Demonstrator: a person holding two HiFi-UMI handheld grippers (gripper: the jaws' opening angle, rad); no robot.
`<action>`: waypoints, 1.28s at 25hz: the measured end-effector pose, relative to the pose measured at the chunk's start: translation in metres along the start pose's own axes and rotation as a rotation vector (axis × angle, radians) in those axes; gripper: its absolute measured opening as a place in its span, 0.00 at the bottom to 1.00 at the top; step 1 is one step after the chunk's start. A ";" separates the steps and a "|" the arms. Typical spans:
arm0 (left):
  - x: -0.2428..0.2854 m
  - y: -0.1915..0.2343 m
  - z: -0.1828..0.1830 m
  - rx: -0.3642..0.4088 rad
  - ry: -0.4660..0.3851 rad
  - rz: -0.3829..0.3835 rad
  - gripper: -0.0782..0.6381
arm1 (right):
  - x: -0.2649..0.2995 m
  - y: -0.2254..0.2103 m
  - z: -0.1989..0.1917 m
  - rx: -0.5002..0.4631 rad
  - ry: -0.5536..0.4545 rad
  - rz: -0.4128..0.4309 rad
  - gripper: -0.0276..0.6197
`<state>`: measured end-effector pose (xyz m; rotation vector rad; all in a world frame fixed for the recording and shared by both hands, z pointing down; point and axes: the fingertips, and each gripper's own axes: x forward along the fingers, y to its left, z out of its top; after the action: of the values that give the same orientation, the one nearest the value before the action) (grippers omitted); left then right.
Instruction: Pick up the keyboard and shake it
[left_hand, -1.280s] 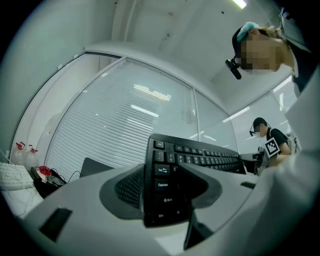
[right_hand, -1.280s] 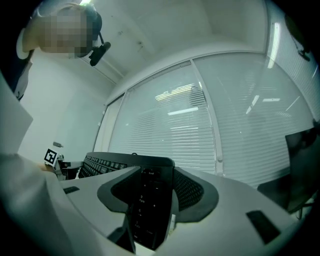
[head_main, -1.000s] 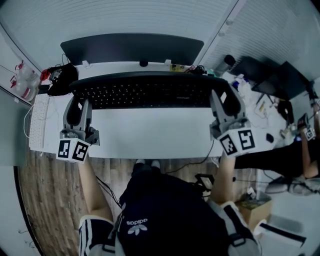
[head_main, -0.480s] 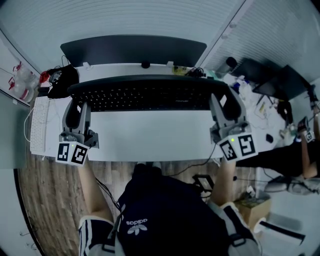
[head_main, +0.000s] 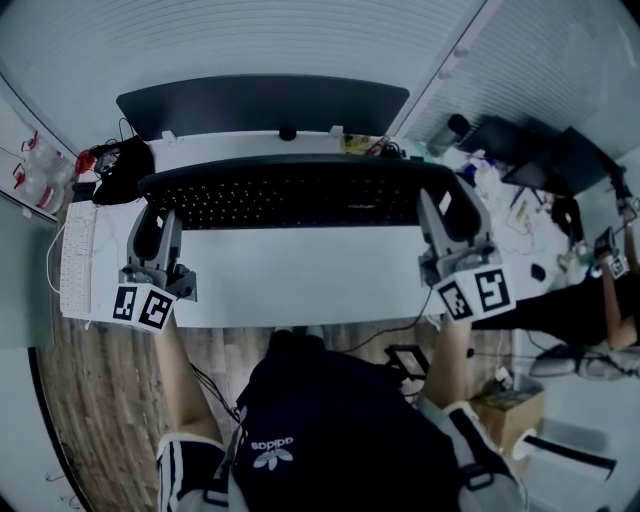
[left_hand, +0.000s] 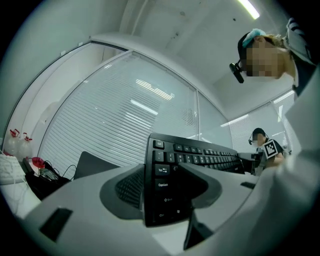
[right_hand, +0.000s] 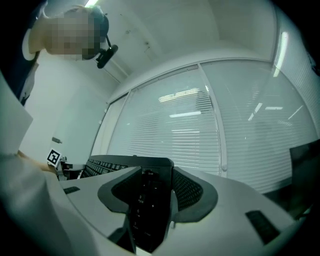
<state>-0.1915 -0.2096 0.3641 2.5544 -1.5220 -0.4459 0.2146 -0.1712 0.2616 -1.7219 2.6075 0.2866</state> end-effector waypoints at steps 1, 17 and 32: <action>0.003 0.002 -0.002 -0.004 0.000 0.009 0.40 | 0.009 -0.002 -0.002 -0.002 0.006 -0.006 0.34; 0.010 0.013 -0.008 -0.063 -0.010 0.007 0.40 | 0.025 0.002 0.009 -0.035 -0.012 0.004 0.33; 0.012 0.007 -0.011 -0.054 0.012 0.006 0.40 | 0.030 -0.012 -0.004 0.023 0.012 -0.002 0.33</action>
<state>-0.1887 -0.2239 0.3747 2.5063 -1.4929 -0.4639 0.2138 -0.2040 0.2605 -1.7244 2.6065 0.2460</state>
